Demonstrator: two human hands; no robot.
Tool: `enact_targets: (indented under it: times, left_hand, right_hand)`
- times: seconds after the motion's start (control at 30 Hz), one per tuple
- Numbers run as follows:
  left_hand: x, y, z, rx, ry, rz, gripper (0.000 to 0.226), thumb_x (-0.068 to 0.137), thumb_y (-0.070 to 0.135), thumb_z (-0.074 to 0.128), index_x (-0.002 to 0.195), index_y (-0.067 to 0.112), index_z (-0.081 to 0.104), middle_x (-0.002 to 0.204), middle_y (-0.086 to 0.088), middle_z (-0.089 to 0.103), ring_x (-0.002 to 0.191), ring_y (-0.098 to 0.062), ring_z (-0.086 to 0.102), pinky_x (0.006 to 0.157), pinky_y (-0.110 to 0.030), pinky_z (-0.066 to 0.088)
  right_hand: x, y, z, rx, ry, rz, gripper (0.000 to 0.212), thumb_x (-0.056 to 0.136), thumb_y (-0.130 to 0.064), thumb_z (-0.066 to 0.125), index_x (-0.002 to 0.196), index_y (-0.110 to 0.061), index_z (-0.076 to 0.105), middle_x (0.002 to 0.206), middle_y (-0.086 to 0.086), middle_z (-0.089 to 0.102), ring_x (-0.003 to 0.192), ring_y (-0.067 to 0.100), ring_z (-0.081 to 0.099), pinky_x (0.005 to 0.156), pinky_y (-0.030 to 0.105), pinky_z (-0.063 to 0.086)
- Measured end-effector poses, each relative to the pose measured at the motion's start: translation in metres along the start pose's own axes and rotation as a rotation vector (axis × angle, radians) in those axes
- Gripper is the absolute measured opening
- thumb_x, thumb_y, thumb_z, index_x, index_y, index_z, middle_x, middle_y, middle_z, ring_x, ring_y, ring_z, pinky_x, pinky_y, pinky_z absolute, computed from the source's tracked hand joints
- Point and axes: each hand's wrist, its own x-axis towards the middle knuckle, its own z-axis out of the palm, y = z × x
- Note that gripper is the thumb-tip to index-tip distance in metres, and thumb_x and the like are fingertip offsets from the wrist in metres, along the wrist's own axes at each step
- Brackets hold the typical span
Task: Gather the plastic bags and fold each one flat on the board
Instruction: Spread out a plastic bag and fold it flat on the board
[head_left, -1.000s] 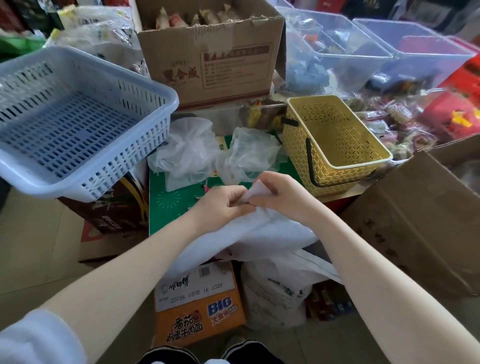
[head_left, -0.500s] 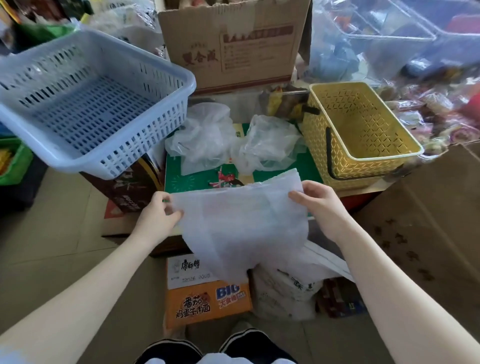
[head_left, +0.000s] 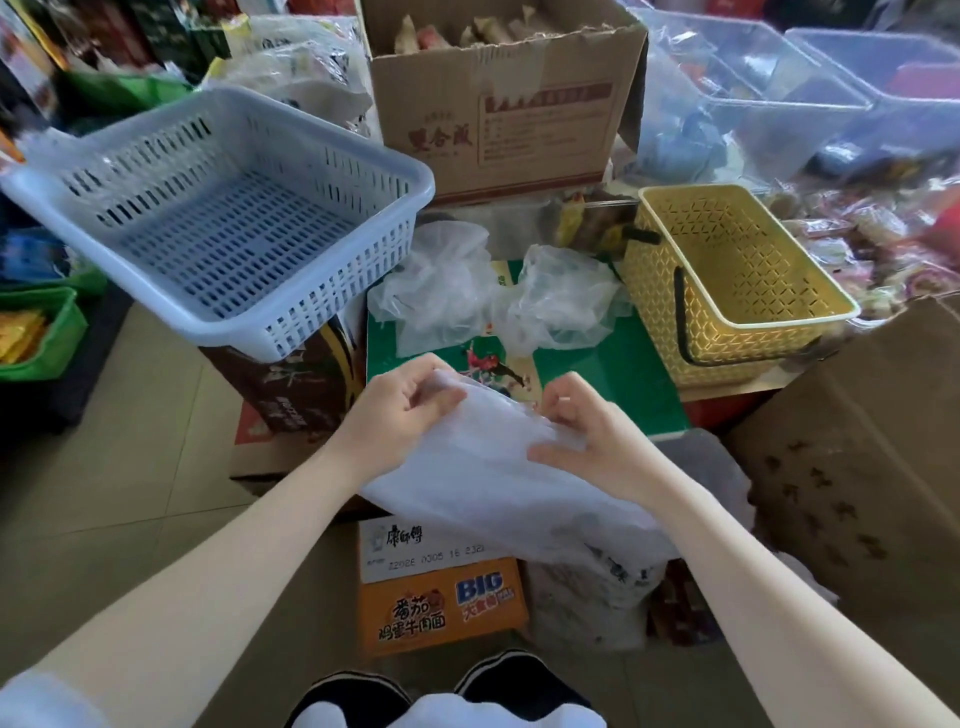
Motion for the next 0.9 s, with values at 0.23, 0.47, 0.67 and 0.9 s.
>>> enact_targets:
  times: [0.23,0.47,0.67,0.9]
  left_hand:
    - [-0.041,-0.031,-0.027,-0.092,0.205,-0.197,0.024,0.093,0.025,0.049,0.069,0.021,0.048,0.055,0.015,0.044,0.056,0.001,0.041,0.057,-0.01,0.034]
    - [-0.065,-0.068,-0.056,-0.202,0.31,-0.338,0.024,0.094,0.028,0.048,0.071,0.025,0.053,0.068,0.008,0.052,0.072,-0.011,0.046,0.071,-0.03,0.036]
    - [-0.089,-0.09,-0.07,-0.244,0.219,-0.492,0.031,0.096,0.019,0.047,0.07,0.027,0.062,0.071,0.013,0.064,0.077,-0.01,0.058,0.079,-0.032,0.043]
    - [-0.064,-0.05,-0.054,0.426,-0.322,-0.018,0.033,0.084,0.032,0.063,0.113,0.021,0.052,0.128,0.003,0.05,0.121,-0.009,0.04,0.1,-0.025,0.03]
  right_hand:
    - [0.001,0.005,0.047,-0.026,-0.007,-0.05,0.022,0.082,-0.012,0.069,0.081,-0.022,0.049,0.073,-0.019,0.048,0.066,-0.009,0.049,0.061,0.01,0.035]
    - [-0.006,0.013,0.057,-0.035,-0.167,0.194,0.039,0.084,-0.024,0.067,0.055,-0.014,0.043,0.058,0.005,0.038,0.055,0.017,0.032,0.058,0.031,0.026]
    - [-0.005,-0.01,0.05,-0.134,-0.124,0.277,0.047,0.094,-0.033,0.05,0.062,-0.001,0.038,0.052,0.003,0.027,0.049,0.017,0.025,0.051,0.029,0.02]
    - [0.007,-0.057,0.066,-0.308,-0.335,0.132,0.048,0.096,-0.034,0.045,0.056,-0.013,0.029,0.055,0.001,0.027,0.049,0.015,0.026,0.048,0.025,0.021]
